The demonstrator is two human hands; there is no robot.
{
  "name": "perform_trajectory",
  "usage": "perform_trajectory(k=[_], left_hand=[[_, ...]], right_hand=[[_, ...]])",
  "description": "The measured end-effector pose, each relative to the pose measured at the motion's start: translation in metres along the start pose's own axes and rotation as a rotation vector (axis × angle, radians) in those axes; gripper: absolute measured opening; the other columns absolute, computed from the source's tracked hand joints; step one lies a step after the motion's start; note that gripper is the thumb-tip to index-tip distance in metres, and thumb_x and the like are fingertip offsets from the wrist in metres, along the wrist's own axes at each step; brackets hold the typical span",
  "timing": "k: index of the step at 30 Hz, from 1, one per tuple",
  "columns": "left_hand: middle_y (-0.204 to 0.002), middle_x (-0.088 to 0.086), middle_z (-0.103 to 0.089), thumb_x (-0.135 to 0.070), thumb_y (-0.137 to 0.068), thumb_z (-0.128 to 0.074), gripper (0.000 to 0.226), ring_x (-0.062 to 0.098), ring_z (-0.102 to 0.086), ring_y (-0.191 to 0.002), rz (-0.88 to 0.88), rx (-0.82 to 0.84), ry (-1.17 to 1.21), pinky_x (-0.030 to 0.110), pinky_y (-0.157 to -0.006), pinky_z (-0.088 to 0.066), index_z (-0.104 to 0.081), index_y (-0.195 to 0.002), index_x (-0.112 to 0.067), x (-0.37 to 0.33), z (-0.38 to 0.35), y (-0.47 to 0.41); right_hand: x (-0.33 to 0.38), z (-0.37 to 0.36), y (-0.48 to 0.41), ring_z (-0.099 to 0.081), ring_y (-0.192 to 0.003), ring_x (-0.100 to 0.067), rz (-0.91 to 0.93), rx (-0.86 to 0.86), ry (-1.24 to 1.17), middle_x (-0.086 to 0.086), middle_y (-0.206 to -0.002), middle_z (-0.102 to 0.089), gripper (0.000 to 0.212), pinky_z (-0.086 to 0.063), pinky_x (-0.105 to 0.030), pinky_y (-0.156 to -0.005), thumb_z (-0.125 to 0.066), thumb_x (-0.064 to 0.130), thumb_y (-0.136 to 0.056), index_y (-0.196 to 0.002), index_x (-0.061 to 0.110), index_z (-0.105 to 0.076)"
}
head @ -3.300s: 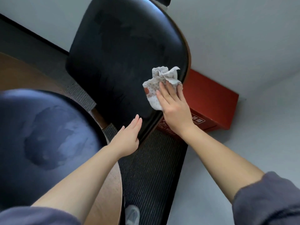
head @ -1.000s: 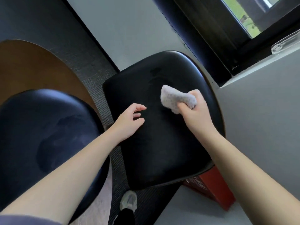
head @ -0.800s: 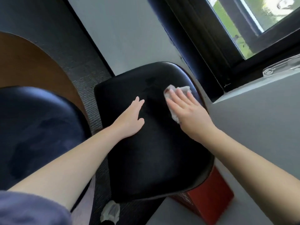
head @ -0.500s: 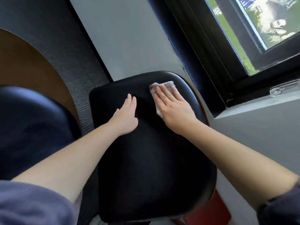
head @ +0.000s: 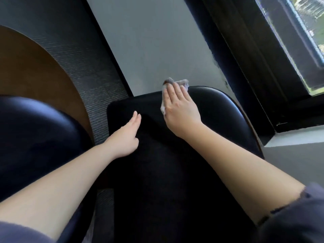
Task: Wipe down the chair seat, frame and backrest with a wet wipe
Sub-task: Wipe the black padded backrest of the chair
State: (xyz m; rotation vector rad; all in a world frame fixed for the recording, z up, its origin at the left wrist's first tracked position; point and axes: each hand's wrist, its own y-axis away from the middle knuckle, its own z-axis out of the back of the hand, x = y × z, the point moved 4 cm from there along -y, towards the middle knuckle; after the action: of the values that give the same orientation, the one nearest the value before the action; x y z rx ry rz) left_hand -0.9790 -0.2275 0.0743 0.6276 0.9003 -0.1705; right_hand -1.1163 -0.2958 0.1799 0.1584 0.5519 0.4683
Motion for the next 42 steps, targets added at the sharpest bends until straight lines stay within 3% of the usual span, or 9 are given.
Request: perform_trajectory(k=[4, 6, 12, 15, 19, 23, 30, 38, 42], left_hand=[[-0.159, -0.01, 0.021, 0.001, -0.089, -0.04, 0.085, 0.016, -0.01, -0.15, 0.062, 0.05, 0.009, 0.038, -0.121, -0.019, 0.008, -0.155, -0.022, 0.031, 0.0, 0.003], [-0.159, -0.01, 0.022, 0.001, -0.089, -0.038, 0.084, 0.017, -0.012, -0.149, 0.065, 0.06, 0.022, 0.038, -0.12, -0.022, 0.008, -0.155, -0.022, 0.036, 0.0, 0.002], [-0.158, -0.014, 0.025, 0.004, -0.087, -0.039, 0.088, 0.016, -0.021, -0.147, 0.047, 0.031, 0.032, 0.039, -0.122, -0.017, 0.009, -0.155, -0.025, 0.044, -0.008, -0.004], [-0.157, -0.016, 0.027, 0.004, -0.086, -0.042, 0.092, 0.006, -0.006, -0.148, 0.006, -0.061, -0.004, 0.037, -0.122, -0.01, 0.01, -0.155, -0.026, 0.056, -0.018, -0.004], [-0.158, -0.015, 0.024, 0.004, -0.085, -0.041, 0.089, 0.01, -0.008, -0.149, 0.108, -0.081, 0.098, 0.036, -0.122, -0.012, 0.005, -0.156, -0.024, 0.088, -0.037, -0.001], [-0.151, -0.029, 0.018, 0.004, -0.084, -0.039, 0.087, 0.015, -0.026, -0.146, 0.139, -0.073, 0.227, 0.033, -0.115, -0.033, -0.002, -0.155, -0.031, 0.118, -0.054, 0.007], [-0.149, -0.034, 0.011, 0.005, -0.085, -0.038, 0.086, 0.007, -0.021, -0.146, 0.087, -0.156, 0.339, 0.029, -0.116, -0.03, -0.009, -0.155, -0.035, 0.129, -0.064, 0.006], [-0.155, -0.027, 0.009, 0.002, -0.084, -0.038, 0.085, 0.01, -0.02, -0.147, 0.053, -0.119, 0.32, 0.029, -0.117, -0.027, -0.008, -0.156, -0.031, 0.103, -0.062, 0.016], [-0.155, -0.03, 0.011, 0.0, -0.085, -0.037, 0.084, 0.012, -0.029, -0.144, -0.001, -0.075, 0.252, 0.032, -0.112, -0.035, -0.005, -0.156, -0.033, 0.071, -0.039, 0.021]], right_hand=[[-0.023, 0.007, 0.014, -0.036, -0.136, -0.042, -0.122, -0.087, 0.054, -0.029, -0.143, -0.041, 0.06, -0.021, -0.05, -0.116, -0.033, 0.023, -0.09, -0.14, -0.009, -0.037], [-0.021, 0.01, 0.011, -0.042, -0.13, -0.043, -0.2, -0.08, 0.042, -0.029, -0.137, -0.048, 0.061, -0.024, -0.049, -0.114, -0.032, 0.024, -0.087, -0.136, -0.011, -0.042], [0.046, -0.011, -0.036, -0.043, -0.125, -0.04, 0.002, 0.044, -0.016, -0.025, -0.132, -0.05, 0.069, -0.027, -0.046, -0.113, -0.012, 0.03, -0.089, -0.137, -0.012, -0.039], [0.071, -0.024, -0.057, -0.041, -0.127, -0.037, 0.153, 0.073, 0.022, -0.023, -0.136, -0.047, 0.073, -0.027, -0.043, -0.113, -0.007, 0.033, -0.088, -0.141, -0.01, -0.033], [0.1, -0.038, -0.088, -0.025, -0.14, -0.032, 0.378, 0.162, 0.087, -0.019, -0.151, -0.027, 0.065, -0.018, -0.039, -0.117, -0.022, 0.033, -0.097, -0.149, -0.006, -0.014], [0.138, -0.058, -0.116, -0.01, -0.147, -0.031, 0.495, 0.225, 0.145, -0.018, -0.158, -0.014, 0.065, -0.011, -0.04, -0.12, -0.025, 0.032, -0.099, -0.15, -0.004, -0.008], [0.194, -0.08, -0.139, -0.025, -0.14, -0.031, 0.635, 0.212, 0.271, -0.017, -0.153, -0.027, 0.061, -0.018, -0.039, -0.117, -0.028, 0.034, -0.099, -0.148, -0.002, -0.023], [0.106, -0.043, -0.069, 0.006, -0.148, -0.028, 0.553, 0.162, 0.324, -0.015, -0.16, 0.005, 0.067, 0.001, -0.044, -0.12, -0.022, 0.031, -0.098, -0.151, 0.001, 0.005], [0.035, -0.011, -0.02, -0.01, -0.148, -0.028, 0.495, 0.115, 0.323, -0.017, -0.158, -0.015, 0.067, -0.003, -0.048, -0.119, -0.017, 0.031, -0.09, -0.15, 0.001, -0.017]])
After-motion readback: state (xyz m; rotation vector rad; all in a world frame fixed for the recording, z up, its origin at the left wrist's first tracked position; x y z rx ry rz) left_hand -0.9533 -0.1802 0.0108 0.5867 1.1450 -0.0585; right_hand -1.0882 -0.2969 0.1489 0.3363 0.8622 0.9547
